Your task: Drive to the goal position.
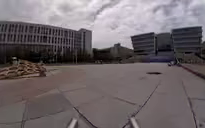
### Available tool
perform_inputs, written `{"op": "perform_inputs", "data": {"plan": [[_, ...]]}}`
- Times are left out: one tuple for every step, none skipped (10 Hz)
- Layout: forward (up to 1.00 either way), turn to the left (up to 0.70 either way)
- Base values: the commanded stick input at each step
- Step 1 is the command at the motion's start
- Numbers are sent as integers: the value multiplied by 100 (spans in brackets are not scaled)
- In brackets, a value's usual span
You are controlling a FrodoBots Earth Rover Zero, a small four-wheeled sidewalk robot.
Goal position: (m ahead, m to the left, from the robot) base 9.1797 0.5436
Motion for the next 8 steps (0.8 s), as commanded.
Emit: {"op": "perform_inputs", "data": {"plan": [[70,2],[70,2],[70,-8],[70,-26],[70,-33],[70,-33],[70,-33],[70,-9]]}}
